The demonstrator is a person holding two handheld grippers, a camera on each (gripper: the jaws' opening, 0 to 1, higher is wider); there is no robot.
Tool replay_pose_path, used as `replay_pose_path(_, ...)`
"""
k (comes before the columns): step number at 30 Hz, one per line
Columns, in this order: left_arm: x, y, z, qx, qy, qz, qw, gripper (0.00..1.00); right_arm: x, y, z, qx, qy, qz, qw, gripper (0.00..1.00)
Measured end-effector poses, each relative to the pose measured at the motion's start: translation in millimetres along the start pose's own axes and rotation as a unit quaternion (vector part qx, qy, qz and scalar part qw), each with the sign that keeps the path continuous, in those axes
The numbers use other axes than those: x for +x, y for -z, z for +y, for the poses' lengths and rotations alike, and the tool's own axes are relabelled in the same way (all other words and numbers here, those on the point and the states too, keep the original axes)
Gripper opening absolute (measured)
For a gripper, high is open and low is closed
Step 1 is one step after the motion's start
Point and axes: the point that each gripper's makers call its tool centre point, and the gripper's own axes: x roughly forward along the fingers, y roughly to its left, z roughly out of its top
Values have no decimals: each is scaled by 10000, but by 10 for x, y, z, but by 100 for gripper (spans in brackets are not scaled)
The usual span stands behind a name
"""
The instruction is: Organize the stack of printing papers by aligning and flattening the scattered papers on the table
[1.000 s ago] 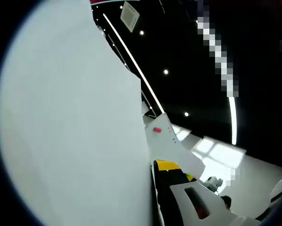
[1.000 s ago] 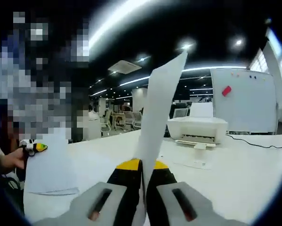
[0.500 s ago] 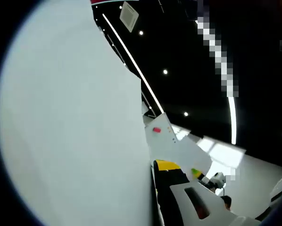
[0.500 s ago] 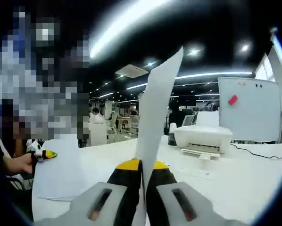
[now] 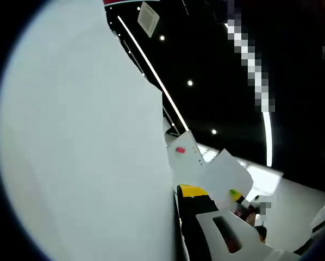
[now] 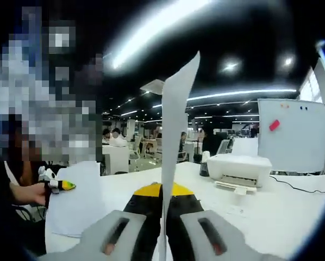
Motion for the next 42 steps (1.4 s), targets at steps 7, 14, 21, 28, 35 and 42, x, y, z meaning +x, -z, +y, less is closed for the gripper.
replay_pose_path(7,0,6,-9,2,-1,-1,10000,8,-46,-183,130,-88,-131,-116,9998,0)
replay_pose_path(14,-1,0,-6,7,2,-15,10000,8,-72,-300,199,-186,-201,-183,9995,0)
replay_pose_path(21,-7,-8,-3,-5,8,-26,10000,8,-106,-408,264,-243,-279,-241,9990,0)
replay_pose_path(28,-13,-5,-13,-4,11,-33,10000,8,-149,-522,326,-315,-348,-301,9984,0)
replay_pose_path(35,-15,-8,-14,-6,13,-39,10000,8,-193,-617,412,-316,-484,-350,9977,0)
replay_pose_path(42,-14,-9,-10,5,8,-36,10000,8,-217,-646,540,-384,-671,-237,9967,0)
